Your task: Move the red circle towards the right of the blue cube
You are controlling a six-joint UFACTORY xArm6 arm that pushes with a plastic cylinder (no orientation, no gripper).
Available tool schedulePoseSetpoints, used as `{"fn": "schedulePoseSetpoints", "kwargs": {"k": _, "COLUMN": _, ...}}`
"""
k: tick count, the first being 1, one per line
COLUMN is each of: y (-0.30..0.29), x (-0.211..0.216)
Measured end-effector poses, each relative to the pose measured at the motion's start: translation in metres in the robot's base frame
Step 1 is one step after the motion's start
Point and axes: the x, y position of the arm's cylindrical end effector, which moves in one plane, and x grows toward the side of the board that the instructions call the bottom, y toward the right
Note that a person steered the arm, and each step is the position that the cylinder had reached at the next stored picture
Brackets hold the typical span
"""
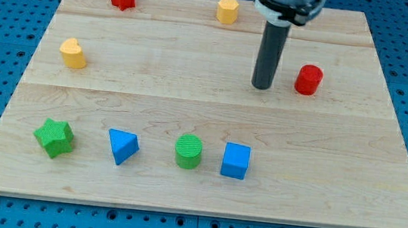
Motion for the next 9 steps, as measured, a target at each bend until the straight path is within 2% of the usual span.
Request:
{"fn": "schedulePoseSetpoints", "kwargs": {"k": 2, "y": 0.004, "x": -0.045}}
{"fn": "schedulePoseSetpoints", "kwargs": {"k": 4, "y": 0.071, "x": -0.039}}
{"fn": "schedulePoseSetpoints", "kwargs": {"k": 6, "y": 0.074, "x": 0.011}}
{"fn": "schedulePoseSetpoints", "kwargs": {"k": 9, "y": 0.125, "x": 0.02}}
